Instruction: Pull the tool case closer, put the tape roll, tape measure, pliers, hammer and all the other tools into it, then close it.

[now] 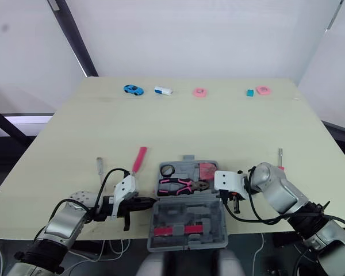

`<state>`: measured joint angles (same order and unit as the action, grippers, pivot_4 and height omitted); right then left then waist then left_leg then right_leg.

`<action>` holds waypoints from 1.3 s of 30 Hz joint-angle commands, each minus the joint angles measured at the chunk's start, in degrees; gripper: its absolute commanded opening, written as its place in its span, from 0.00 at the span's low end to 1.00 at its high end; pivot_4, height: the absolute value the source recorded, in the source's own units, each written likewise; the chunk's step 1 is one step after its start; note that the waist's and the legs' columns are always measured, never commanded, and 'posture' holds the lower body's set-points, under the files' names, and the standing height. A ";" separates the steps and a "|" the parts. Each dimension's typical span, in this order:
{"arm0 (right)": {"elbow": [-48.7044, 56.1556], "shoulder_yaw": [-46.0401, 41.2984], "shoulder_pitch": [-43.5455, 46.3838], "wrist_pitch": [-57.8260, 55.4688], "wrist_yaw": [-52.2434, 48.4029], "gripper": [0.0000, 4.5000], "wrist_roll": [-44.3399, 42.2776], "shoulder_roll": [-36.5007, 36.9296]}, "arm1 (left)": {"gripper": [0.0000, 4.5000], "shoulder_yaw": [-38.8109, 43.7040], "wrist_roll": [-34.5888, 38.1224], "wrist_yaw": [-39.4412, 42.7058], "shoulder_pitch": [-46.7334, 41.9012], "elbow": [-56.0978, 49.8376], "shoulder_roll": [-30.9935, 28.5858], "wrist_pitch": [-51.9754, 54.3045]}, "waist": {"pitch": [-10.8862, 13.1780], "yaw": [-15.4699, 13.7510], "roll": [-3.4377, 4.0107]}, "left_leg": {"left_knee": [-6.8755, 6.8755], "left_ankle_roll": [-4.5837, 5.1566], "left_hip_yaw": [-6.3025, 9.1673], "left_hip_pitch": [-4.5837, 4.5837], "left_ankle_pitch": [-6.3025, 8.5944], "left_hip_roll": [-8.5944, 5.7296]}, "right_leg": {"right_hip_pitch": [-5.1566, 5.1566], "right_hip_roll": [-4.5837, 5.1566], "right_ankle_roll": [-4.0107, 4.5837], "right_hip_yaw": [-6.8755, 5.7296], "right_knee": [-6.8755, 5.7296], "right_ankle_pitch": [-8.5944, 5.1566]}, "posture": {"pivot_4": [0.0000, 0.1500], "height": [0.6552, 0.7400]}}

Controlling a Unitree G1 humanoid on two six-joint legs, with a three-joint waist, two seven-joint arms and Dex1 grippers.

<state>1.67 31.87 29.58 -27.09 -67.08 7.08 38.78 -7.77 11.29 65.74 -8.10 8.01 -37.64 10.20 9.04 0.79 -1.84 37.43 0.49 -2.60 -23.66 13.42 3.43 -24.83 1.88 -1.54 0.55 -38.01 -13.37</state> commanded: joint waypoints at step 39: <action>-15.93 -3.03 8.23 9.86 1.97 0.00 5.26 -6.25 | 0.01 -2.26 -6.21 0.18 -16.40 17.12 7.49 -6.49 | -0.05 -0.47 0.08 | 0.77 0.03 0.03 -0.06 -0.04 -0.02 | 0.23 -0.02 -0.05 0.06 -0.14 0.25 | 1.00 1.00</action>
<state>-14.65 29.71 36.77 -18.32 -66.36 12.57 33.64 -9.22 5.54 67.07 -22.93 25.65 -31.59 4.91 8.99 0.32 -1.76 38.21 0.52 -2.58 -23.72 13.38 3.41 -24.59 1.86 -1.60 0.62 -38.14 -13.12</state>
